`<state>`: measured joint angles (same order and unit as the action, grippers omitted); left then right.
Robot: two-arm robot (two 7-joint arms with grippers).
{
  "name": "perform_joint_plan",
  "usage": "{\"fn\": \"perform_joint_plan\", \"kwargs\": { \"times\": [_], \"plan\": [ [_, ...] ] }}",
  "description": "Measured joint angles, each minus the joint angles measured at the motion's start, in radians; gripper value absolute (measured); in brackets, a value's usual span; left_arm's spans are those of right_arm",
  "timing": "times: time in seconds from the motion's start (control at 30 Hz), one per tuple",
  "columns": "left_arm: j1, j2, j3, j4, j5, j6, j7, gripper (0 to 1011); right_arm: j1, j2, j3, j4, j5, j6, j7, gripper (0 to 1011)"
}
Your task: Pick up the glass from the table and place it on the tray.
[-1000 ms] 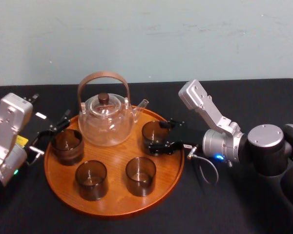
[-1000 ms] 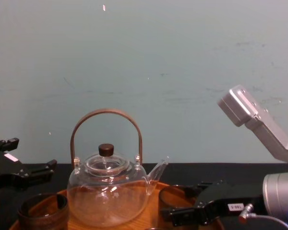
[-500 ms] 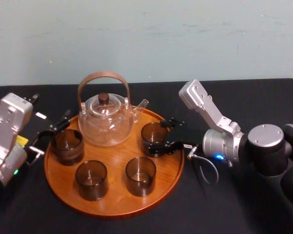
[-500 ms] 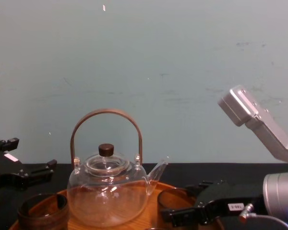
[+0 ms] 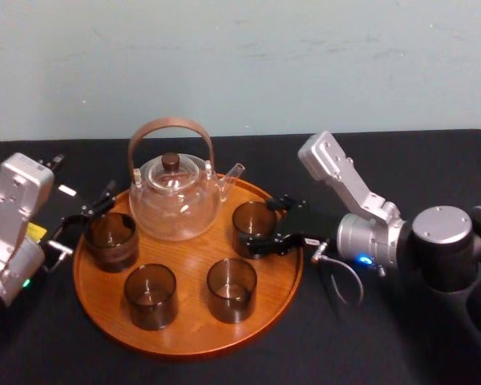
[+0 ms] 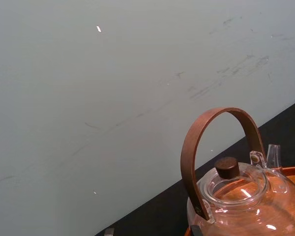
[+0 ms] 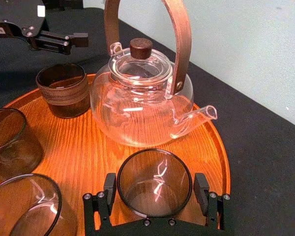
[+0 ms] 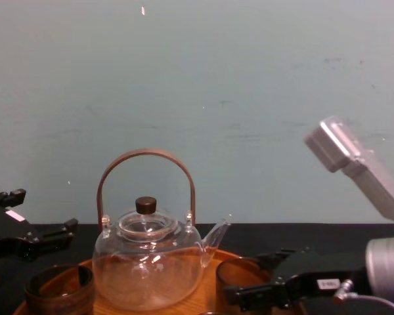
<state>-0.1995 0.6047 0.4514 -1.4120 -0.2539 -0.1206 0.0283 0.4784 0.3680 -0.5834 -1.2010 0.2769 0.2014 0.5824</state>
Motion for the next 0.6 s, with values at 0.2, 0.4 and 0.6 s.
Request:
{"fn": "perform_joint_plan", "kwargs": {
  "times": [0.2, 0.4, 0.6],
  "plan": [
    [0.000, 0.000, 0.000, 0.000, 0.000, 0.000, 0.000, 1001, -0.040, 0.039, 0.021, -0.056, 0.025, 0.002, 0.003, 1002],
    [0.000, 0.000, 0.000, 0.000, 0.000, 0.000, 0.000, 1001, -0.088, 0.083, 0.047, -0.120, 0.051, 0.005, -0.003, 1003],
    [0.000, 0.000, 0.000, 0.000, 0.000, 0.000, 0.000, 1001, -0.147, 0.130, 0.080, -0.188, 0.081, 0.004, -0.021, 1002]
  ]
}}
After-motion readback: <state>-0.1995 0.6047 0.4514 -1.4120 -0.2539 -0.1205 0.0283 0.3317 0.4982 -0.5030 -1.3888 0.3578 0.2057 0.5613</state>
